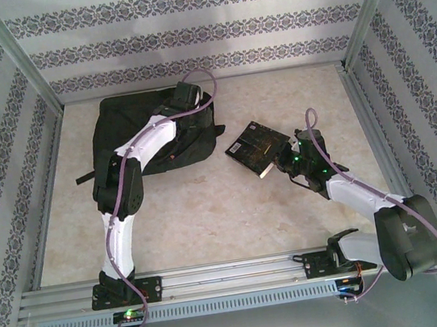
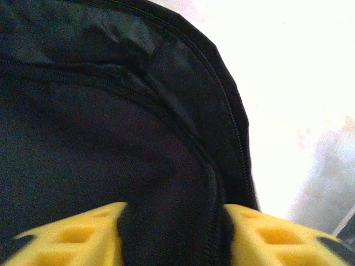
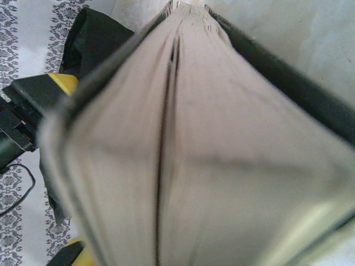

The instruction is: Pack the student bag

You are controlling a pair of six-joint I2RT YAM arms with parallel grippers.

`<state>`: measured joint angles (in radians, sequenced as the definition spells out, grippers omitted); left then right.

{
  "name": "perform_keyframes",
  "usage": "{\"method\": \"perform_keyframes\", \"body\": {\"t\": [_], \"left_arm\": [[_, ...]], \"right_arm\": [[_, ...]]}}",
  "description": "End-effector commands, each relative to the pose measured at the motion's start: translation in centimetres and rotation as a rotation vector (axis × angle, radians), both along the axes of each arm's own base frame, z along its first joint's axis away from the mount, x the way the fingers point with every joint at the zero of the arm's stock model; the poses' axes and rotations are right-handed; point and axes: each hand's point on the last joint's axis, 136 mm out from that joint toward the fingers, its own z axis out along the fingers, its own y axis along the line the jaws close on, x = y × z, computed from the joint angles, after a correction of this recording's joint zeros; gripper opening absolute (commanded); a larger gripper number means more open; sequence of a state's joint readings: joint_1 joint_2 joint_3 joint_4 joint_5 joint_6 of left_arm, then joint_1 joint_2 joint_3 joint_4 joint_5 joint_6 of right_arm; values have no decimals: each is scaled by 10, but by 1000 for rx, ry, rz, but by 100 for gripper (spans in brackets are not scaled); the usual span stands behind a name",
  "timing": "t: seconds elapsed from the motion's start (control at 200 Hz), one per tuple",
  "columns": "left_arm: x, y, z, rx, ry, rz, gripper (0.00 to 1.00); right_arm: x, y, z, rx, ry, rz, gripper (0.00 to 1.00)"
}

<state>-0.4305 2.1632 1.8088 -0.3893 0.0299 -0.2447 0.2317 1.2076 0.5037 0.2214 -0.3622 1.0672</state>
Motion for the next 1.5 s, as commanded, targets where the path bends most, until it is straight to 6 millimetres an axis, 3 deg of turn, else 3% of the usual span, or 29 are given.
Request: {"method": "perform_keyframes", "body": {"t": [0.0,0.125,0.365,0.63,0.864,1.039,1.139,1.169,1.229,1.284,1.354,1.494], "left_arm": [[1,6,-8,24,35,11,28],[-5,6,7,2,24,4,0],[-27,26,75,-209,-76,73,0],[-84,48,130,-368,-167,124,0],[-136,53,150,-504,-170,98,0],[-168,53,159,-608,-157,81,0],[-181,52,151,-605,-130,52,0],[-183,53,147,-578,-123,41,9],[-185,58,136,-502,-100,42,36],[-184,63,131,-444,-91,40,52],[-181,67,129,-379,-91,38,62],[-170,72,130,-277,-93,30,74]], "right_arm": [[9,9,35,38,-119,37,0],[9,7,47,27,-146,36,0],[7,15,83,16,-226,72,0],[0,22,121,20,-293,100,0],[-2,60,143,139,-291,201,0],[6,90,137,218,-207,244,0],[10,107,134,273,-174,267,0],[12,111,135,289,-172,269,0],[16,117,137,314,-174,272,0],[19,121,140,327,-181,273,0],[21,127,145,345,-190,281,0],[21,138,154,365,-207,309,0]]}}
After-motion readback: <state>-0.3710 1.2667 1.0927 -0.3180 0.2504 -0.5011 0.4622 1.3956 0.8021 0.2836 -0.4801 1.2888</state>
